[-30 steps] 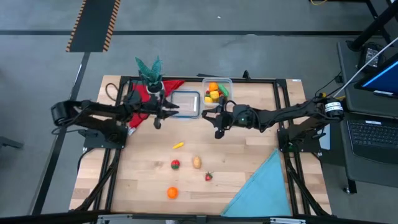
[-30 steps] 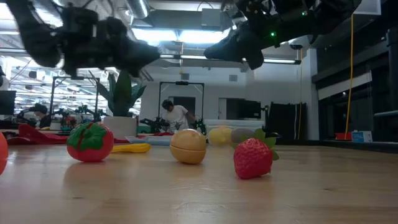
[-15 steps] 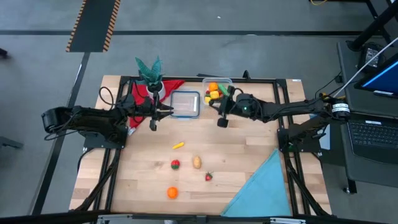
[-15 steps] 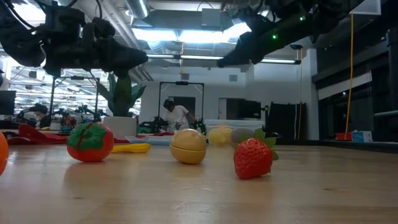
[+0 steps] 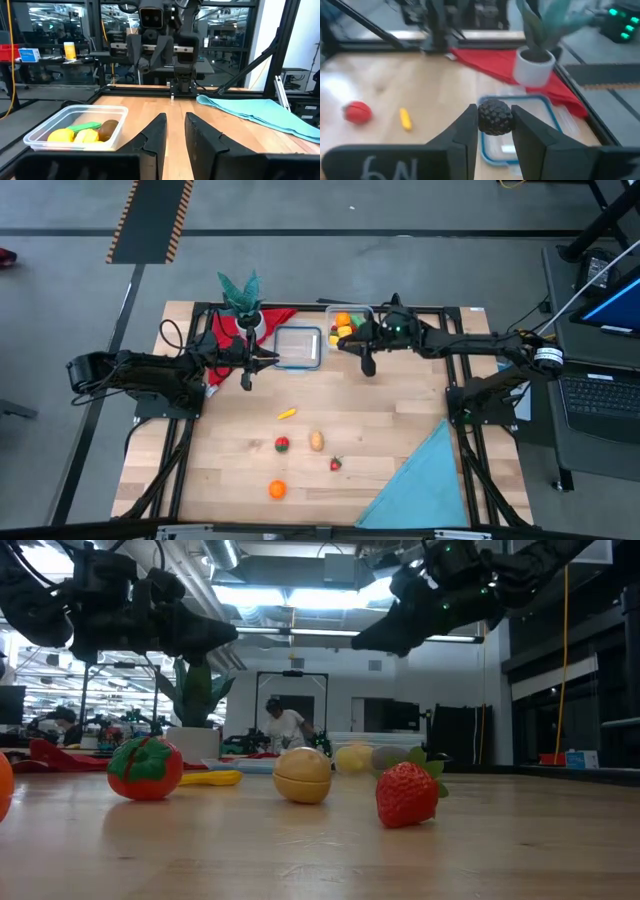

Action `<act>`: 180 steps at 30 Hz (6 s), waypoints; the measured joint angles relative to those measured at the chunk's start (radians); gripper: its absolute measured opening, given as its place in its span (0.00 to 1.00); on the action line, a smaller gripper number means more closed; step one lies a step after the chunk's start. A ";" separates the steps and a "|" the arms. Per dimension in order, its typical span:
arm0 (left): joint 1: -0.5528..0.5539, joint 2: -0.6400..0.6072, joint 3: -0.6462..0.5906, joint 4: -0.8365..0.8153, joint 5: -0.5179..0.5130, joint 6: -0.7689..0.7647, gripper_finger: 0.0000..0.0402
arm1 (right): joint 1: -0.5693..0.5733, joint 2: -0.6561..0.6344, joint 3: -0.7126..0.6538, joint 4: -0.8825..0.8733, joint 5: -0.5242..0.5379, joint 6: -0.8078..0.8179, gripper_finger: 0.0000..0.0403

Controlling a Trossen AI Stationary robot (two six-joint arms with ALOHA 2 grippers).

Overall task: Pick and placing Produce into tupperware
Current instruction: Put the blackberry into the transparent bin, then put the right strawberry into the transparent bin

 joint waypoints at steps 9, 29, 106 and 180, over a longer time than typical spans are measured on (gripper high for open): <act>0.000 0.000 0.000 0.000 0.001 0.000 0.12 | -0.073 0.000 0.000 0.031 -0.084 0.024 0.25; 0.000 0.000 0.000 -0.040 -0.002 0.005 0.03 | -0.156 0.002 0.000 -0.051 0.181 0.092 0.24; 0.000 0.001 0.000 -0.106 -0.029 0.074 0.12 | -0.240 0.440 0.494 -0.859 0.248 0.079 0.34; -0.865 0.000 0.059 -0.246 -0.681 0.049 0.13 | 0.689 0.129 0.173 -0.471 0.325 0.210 0.47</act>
